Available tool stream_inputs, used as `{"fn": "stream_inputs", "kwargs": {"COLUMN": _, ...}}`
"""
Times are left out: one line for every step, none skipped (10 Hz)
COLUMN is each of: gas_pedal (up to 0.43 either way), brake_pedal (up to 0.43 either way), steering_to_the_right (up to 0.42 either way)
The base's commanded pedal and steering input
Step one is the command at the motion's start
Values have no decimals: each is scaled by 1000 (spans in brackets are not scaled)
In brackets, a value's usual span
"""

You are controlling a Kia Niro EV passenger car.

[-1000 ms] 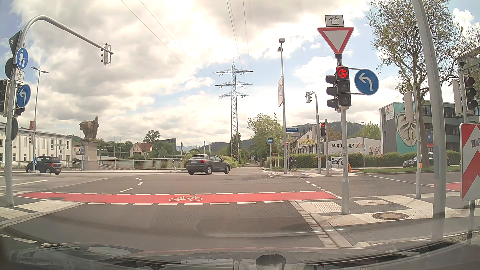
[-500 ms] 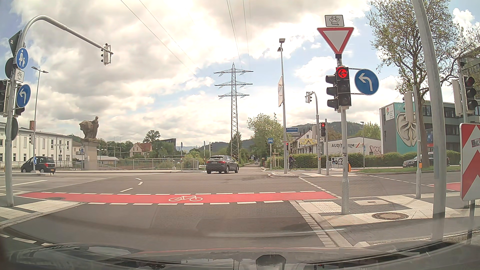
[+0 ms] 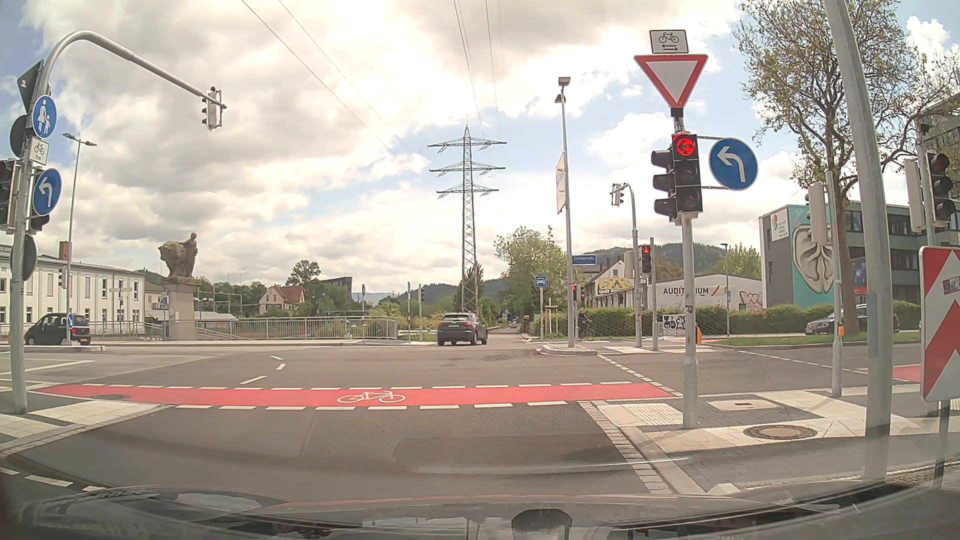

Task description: Follow the waypoints while adhering to traffic rules and regulations

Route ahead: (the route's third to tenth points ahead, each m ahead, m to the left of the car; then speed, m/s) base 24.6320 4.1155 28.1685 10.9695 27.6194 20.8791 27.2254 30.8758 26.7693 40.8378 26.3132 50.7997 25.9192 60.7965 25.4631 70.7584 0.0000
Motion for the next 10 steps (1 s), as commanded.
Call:
{"fn": "stream_inputs", "kwargs": {"gas_pedal": 0, "brake_pedal": 268, "steering_to_the_right": -4}}
{"fn": "stream_inputs", "kwargs": {"gas_pedal": 0, "brake_pedal": 262, "steering_to_the_right": -4}}
{"fn": "stream_inputs", "kwargs": {"gas_pedal": 0, "brake_pedal": 268, "steering_to_the_right": -4}}
{"fn": "stream_inputs", "kwargs": {"gas_pedal": 0, "brake_pedal": 268, "steering_to_the_right": -4}}
{"fn": "stream_inputs", "kwargs": {"gas_pedal": 0, "brake_pedal": 268, "steering_to_the_right": -4}}
{"fn": "stream_inputs", "kwargs": {"gas_pedal": 0, "brake_pedal": 262, "steering_to_the_right": -4}}
{"fn": "stream_inputs", "kwargs": {"gas_pedal": 0, "brake_pedal": 268, "steering_to_the_right": -4}}
{"fn": "stream_inputs", "kwargs": {"gas_pedal": 0, "brake_pedal": 268, "steering_to_the_right": -4}}
{"fn": "stream_inputs", "kwargs": {"gas_pedal": 0, "brake_pedal": 268, "steering_to_the_right": -4}}
{"fn": "stream_inputs", "kwargs": {"gas_pedal": 0, "brake_pedal": 268, "steering_to_the_right": -4}}
